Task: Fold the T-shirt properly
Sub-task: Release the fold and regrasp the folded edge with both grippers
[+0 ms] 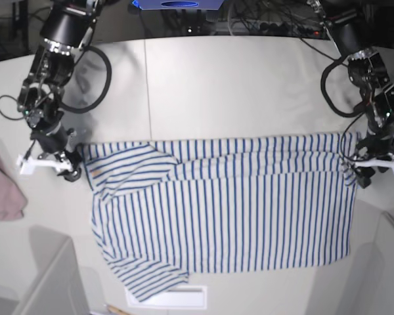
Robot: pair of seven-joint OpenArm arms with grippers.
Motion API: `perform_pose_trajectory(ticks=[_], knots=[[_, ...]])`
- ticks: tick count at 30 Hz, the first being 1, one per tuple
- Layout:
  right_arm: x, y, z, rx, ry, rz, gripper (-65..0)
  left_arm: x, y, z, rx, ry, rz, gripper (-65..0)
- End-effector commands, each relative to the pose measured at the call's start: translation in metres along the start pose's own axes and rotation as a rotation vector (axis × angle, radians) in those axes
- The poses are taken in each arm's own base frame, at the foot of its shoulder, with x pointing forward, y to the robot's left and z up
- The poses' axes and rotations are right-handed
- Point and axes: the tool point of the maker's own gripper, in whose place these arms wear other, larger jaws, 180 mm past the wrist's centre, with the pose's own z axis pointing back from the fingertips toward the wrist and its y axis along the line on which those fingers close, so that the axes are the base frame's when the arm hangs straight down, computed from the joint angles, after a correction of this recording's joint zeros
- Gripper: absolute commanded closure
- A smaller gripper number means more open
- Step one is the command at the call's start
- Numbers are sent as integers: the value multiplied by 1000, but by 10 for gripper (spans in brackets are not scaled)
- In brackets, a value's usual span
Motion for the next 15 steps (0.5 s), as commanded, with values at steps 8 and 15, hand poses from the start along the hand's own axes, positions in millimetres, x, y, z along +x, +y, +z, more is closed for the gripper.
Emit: perform_pose_trajectory(ticks=[8,15], knots=[[-26,-28,29,-95,-73,-90,-317,-20,56,56,38,-9,177,-420],[-56,-46,13,-146,4,-145,-413,-55,74,69,33,68,235,-420]])
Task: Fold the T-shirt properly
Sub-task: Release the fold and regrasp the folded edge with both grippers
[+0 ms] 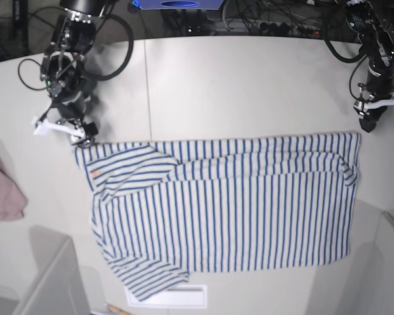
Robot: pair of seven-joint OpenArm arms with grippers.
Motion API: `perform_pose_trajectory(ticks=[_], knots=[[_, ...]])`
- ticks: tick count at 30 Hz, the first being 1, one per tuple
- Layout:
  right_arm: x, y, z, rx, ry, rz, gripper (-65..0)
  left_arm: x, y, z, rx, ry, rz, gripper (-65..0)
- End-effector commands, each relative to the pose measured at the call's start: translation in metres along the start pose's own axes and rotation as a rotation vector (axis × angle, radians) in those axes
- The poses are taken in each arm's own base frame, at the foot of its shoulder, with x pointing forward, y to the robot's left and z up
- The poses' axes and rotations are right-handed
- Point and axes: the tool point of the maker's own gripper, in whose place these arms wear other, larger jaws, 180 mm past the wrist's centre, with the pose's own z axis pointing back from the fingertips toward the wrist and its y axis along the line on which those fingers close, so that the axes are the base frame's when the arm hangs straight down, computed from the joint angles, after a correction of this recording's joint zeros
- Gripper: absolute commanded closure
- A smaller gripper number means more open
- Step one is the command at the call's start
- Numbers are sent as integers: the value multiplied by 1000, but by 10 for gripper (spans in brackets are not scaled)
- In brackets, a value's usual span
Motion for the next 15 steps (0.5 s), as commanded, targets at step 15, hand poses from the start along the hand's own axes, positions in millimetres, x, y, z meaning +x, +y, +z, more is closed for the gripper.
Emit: perform_pose_trajectory(ticks=[15], knots=[[3,12,-29,7,25,-31,-411,-4,-3,-47,-4,18,121,-418]])
